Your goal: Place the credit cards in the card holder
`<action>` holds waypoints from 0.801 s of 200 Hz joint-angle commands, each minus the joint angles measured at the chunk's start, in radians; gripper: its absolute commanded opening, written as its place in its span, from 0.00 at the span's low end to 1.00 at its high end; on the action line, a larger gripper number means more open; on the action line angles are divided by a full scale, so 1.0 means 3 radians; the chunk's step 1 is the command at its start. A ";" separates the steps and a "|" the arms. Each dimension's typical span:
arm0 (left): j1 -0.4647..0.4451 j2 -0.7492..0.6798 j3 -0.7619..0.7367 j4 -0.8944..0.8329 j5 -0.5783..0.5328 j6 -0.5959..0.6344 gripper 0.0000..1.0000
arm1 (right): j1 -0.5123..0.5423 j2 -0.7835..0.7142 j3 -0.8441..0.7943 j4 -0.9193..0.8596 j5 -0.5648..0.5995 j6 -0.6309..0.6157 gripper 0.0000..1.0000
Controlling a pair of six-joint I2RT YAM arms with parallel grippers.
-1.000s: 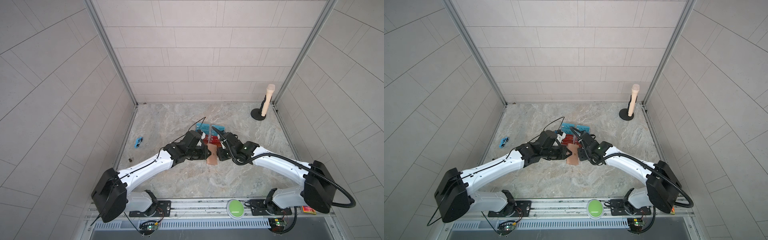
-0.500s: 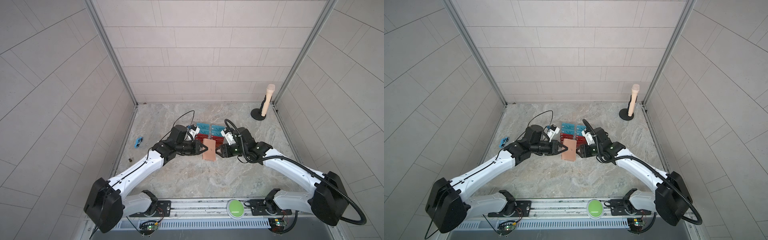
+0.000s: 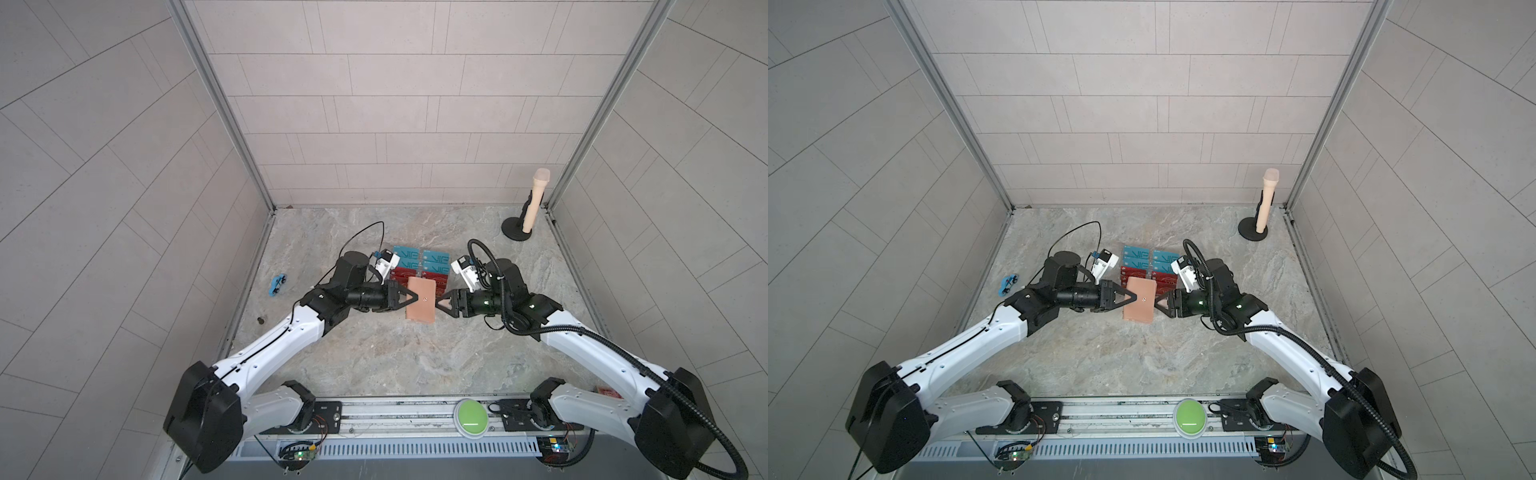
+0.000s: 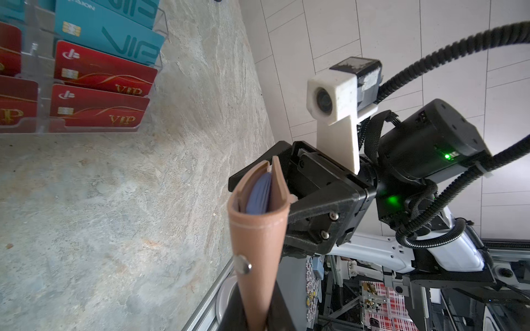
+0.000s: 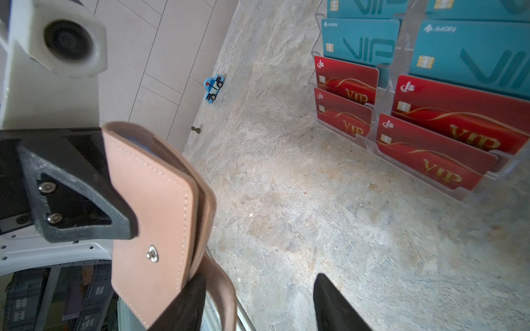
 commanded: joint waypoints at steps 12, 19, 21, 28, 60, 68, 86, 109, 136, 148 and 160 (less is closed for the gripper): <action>-0.0006 -0.0034 -0.0052 0.0236 0.0034 -0.0057 0.14 | 0.0045 -0.0104 -0.0002 0.0335 -0.0402 0.0062 0.64; -0.0006 -0.0033 -0.0055 0.0234 0.0025 -0.0056 0.14 | 0.0033 -0.0110 0.0002 0.0316 -0.0416 0.0043 0.64; -0.0006 -0.0034 -0.0060 0.0233 0.0018 -0.0056 0.13 | 0.0031 -0.0111 -0.0001 0.0306 -0.0421 0.0038 0.64; -0.0006 -0.0028 -0.0069 0.0231 0.0019 -0.0060 0.14 | 0.0018 -0.0123 0.0003 0.0287 -0.0437 0.0026 0.64; -0.0006 -0.0030 -0.0082 0.0231 -0.0011 -0.0066 0.14 | -0.0079 -0.0198 0.0050 0.0106 -0.0547 -0.0099 0.68; -0.0006 -0.0022 -0.0083 0.0239 -0.0011 -0.0076 0.14 | -0.0098 -0.0214 0.0062 0.0081 -0.0567 -0.0117 0.69; -0.0003 -0.0012 -0.0078 0.0258 0.0002 -0.0086 0.14 | -0.0103 -0.0219 0.0059 0.0165 -0.0654 -0.0086 0.71; -0.0006 -0.0019 -0.0074 0.0258 0.0019 -0.0087 0.15 | -0.0107 -0.0162 0.0055 0.0204 -0.0741 -0.0069 0.72; -0.0006 -0.0070 -0.0093 0.0240 0.0014 -0.0082 0.15 | -0.0121 -0.0205 0.0098 -0.0077 -0.0736 -0.0275 0.72; -0.0006 -0.0085 -0.0097 0.0216 0.0009 -0.0076 0.15 | -0.0152 -0.0243 0.0108 -0.0194 -0.0736 -0.0353 0.72; -0.0005 -0.0091 -0.0103 0.0209 0.0011 -0.0075 0.15 | -0.0183 -0.0277 0.0116 -0.0281 -0.0728 -0.0401 0.71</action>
